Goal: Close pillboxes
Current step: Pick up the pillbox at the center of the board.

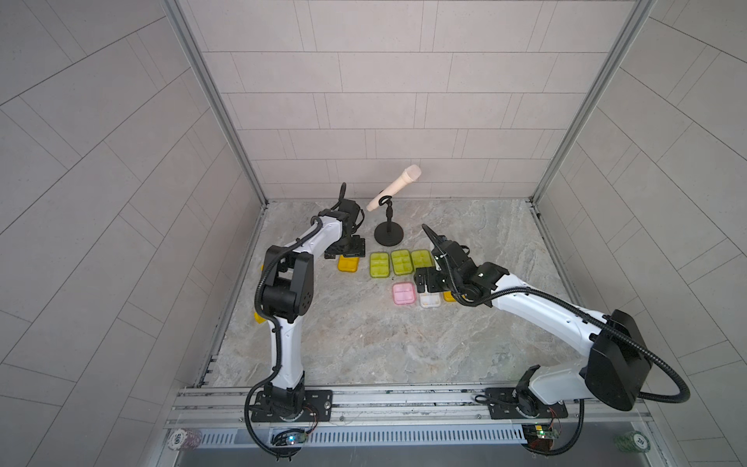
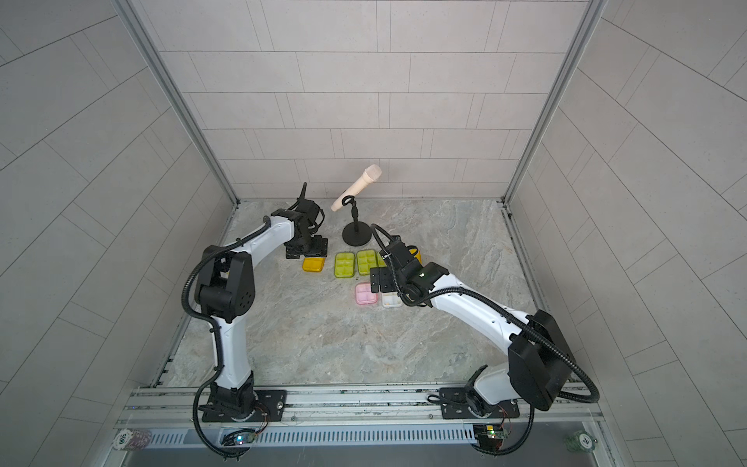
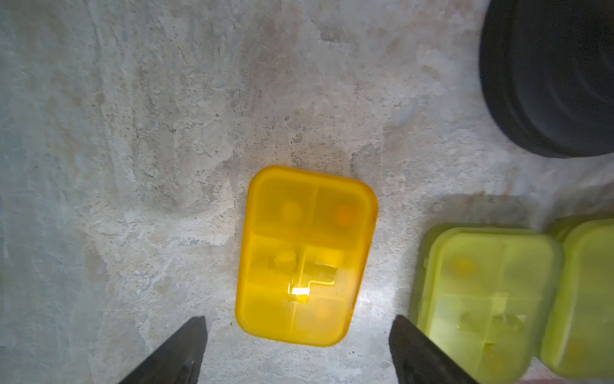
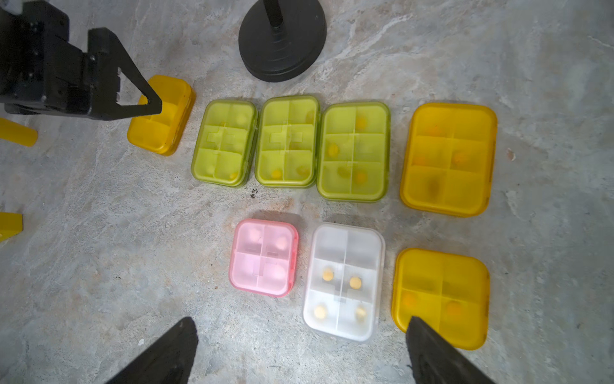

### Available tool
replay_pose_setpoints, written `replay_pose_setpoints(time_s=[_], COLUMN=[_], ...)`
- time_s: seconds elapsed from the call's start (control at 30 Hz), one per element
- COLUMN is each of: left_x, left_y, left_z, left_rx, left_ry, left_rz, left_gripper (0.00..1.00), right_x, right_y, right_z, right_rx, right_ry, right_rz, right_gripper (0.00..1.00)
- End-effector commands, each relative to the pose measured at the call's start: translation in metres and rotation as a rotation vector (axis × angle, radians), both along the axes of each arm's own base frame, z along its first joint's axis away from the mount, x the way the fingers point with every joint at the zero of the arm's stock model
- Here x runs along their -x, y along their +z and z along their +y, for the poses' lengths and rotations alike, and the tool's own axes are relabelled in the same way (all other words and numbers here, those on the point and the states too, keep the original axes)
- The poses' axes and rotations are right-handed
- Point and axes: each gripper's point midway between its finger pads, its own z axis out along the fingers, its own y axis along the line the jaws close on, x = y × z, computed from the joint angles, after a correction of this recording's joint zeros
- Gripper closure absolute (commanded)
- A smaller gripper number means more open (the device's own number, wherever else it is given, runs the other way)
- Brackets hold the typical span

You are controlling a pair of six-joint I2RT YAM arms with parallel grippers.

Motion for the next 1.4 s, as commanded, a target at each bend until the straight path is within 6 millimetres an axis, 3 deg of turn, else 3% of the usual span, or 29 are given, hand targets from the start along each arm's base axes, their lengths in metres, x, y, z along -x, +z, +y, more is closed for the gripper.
replay_pose_setpoints(time_s=[0.0,0.2,0.6,0.8,0.87,1.13,1.27,1.37], left_x=[0.003,-0.005,-0.011,-0.009,-0.007,0.011,0.033,0.058], left_y=[-0.005,-0.018,-0.039,-0.043,-0.044,-0.009,0.009,0.009], left_z=[0.006,-0.001,0.005,0.005,0.004,0.001,-0.007,-0.016], left_rx=[-0.048,-0.023,-0.079,-0.074,-0.065,-0.009,0.001,0.021], left_ry=[-0.006,-0.022,-0.009,-0.004,0.001,0.051,0.039,0.029], left_rz=[0.051,0.074,0.119,0.129,0.133,0.052,0.019,0.024], left_gripper=[0.0,0.0,0.21,0.22,0.28,0.32,0.32,0.32], right_x=[0.005,0.009,0.011,0.012,0.012,0.01,0.009,0.007], right_y=[0.007,0.006,0.006,0.008,0.008,0.015,0.014,0.011], right_z=[-0.012,-0.016,-0.018,-0.019,-0.02,-0.02,-0.021,-0.024], right_rx=[0.016,0.016,0.021,0.02,0.021,0.014,0.017,0.025], right_ry=[-0.015,-0.014,-0.021,-0.023,-0.028,-0.031,-0.032,-0.041], right_rz=[-0.021,-0.018,-0.013,-0.015,-0.017,-0.033,-0.033,-0.031], right_gripper=[0.01,0.0,0.0,0.01,0.01,0.01,0.01,0.01])
